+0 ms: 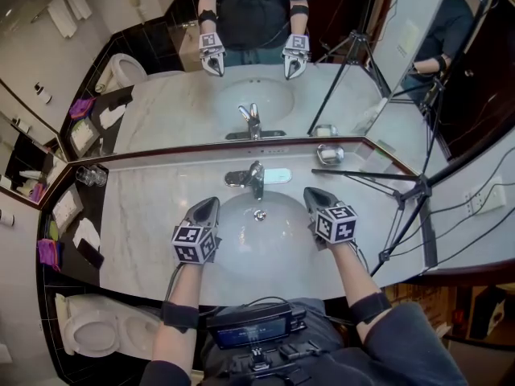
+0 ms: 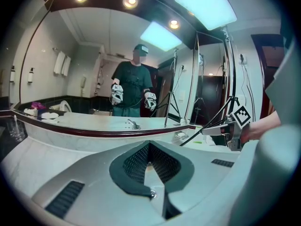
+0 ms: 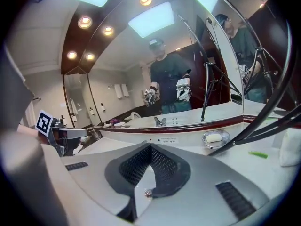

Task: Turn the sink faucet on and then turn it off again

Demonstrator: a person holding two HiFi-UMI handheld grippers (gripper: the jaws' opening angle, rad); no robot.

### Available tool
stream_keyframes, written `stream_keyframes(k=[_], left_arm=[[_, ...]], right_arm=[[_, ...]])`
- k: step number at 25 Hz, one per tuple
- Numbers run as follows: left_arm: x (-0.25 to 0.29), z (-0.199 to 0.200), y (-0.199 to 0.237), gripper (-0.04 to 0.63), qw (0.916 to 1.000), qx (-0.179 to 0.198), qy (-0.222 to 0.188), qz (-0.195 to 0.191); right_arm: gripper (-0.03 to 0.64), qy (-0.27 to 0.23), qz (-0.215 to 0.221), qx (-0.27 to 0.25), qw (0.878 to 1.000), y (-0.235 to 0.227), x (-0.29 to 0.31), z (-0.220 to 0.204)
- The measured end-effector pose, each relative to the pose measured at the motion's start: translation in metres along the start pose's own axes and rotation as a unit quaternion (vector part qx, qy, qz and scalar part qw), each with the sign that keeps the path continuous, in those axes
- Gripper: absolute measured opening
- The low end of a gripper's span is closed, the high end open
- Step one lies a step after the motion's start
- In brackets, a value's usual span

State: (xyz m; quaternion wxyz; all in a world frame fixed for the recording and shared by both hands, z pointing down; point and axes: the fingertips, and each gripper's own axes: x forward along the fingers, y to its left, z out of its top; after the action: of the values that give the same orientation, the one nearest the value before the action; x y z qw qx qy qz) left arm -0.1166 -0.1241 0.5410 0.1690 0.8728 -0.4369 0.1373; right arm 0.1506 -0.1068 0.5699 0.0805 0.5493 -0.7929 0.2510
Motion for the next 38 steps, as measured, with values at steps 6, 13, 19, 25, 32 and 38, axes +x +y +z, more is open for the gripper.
stream_keyframes(k=[6,13,19,25,32,38], left_arm=[[0.001,0.0,-0.004,-0.006,1.0,0.005,-0.002,-0.005],[0.001,0.001,-0.005,-0.006,0.9999,0.014,-0.001,-0.001],[0.0,0.001,-0.003,-0.006,0.9998,0.017,0.002,0.005],[0.001,0.0,0.001,-0.006,0.9997,0.02,0.004,0.013],[0.007,-0.004,0.013,-0.006,0.9996,0.016,0.007,0.022],[0.01,-0.006,0.023,-0.006,0.9995,0.012,0.01,0.027]], right_arm=[[0.017,-0.001,-0.001,0.006,1.0,-0.005,-0.006,-0.009],[0.018,0.008,-0.002,-0.012,1.0,-0.005,-0.005,-0.016],[0.023,0.032,-0.023,-0.119,0.992,-0.003,0.008,-0.02],[0.078,0.064,-0.01,-0.326,0.943,0.027,0.044,-0.021],[0.168,0.085,0.026,-0.524,0.847,0.063,0.089,-0.032],[0.23,0.087,0.038,-0.6,0.795,0.08,0.122,-0.039]])
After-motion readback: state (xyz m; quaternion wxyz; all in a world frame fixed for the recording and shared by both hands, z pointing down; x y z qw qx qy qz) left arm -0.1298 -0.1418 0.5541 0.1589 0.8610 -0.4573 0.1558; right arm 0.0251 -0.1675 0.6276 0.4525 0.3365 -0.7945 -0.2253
